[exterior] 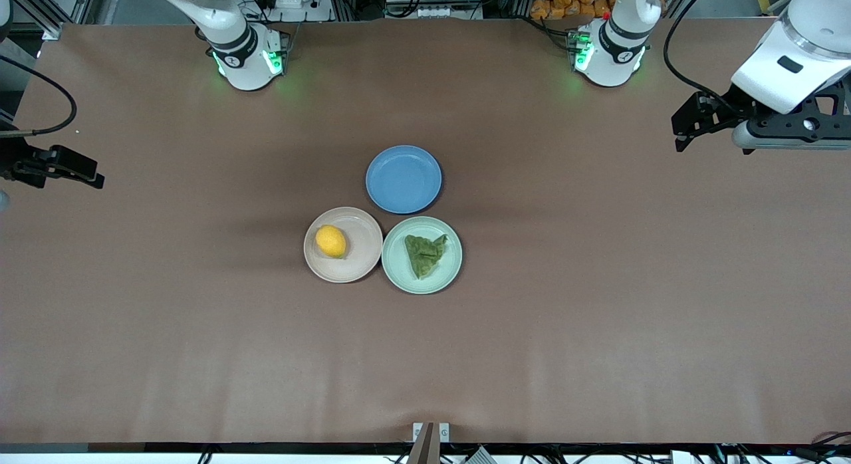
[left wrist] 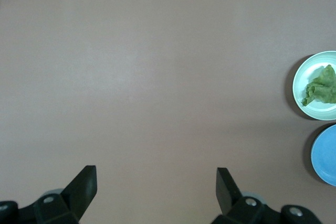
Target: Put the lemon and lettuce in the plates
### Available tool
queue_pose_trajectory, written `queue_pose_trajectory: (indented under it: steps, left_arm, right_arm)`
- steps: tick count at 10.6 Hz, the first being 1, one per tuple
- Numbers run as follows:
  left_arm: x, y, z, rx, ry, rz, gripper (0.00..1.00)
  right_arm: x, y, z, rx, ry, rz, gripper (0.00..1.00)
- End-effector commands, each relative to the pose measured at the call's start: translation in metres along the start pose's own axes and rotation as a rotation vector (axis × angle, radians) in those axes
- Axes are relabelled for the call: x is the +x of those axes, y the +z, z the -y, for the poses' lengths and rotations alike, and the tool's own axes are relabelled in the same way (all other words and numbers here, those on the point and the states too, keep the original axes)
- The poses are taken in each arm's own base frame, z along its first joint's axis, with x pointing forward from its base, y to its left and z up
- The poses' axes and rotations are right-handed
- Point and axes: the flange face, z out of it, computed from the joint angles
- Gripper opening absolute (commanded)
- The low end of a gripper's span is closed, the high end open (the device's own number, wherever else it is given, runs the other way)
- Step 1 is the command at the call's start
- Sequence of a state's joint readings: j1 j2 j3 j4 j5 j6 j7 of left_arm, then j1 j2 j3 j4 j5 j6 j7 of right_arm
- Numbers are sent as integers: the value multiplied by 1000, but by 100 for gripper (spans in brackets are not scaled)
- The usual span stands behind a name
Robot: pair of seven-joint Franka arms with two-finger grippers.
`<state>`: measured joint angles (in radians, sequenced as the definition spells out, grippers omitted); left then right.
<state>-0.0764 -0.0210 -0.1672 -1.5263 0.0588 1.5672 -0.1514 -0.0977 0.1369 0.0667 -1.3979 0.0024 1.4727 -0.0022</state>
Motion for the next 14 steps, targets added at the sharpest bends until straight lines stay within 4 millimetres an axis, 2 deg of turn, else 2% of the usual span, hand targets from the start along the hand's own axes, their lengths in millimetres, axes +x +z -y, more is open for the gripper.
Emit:
queue_pose_trajectory:
  steps: [1, 5, 14]
  left_arm:
    - [0, -4, -3, -12, -16, 1, 100]
    - [0, -4, -3, -18, -17, 3, 100]
    - [0, -3, -6, -18, -13, 5, 100]
  right_arm:
    - [-9, -5, -4, -18, 22, -2, 100]
    - [-9, -7, -10, -26, 23, -2, 100]
    - [-10, -5, -11, -30, 25, 7, 100]
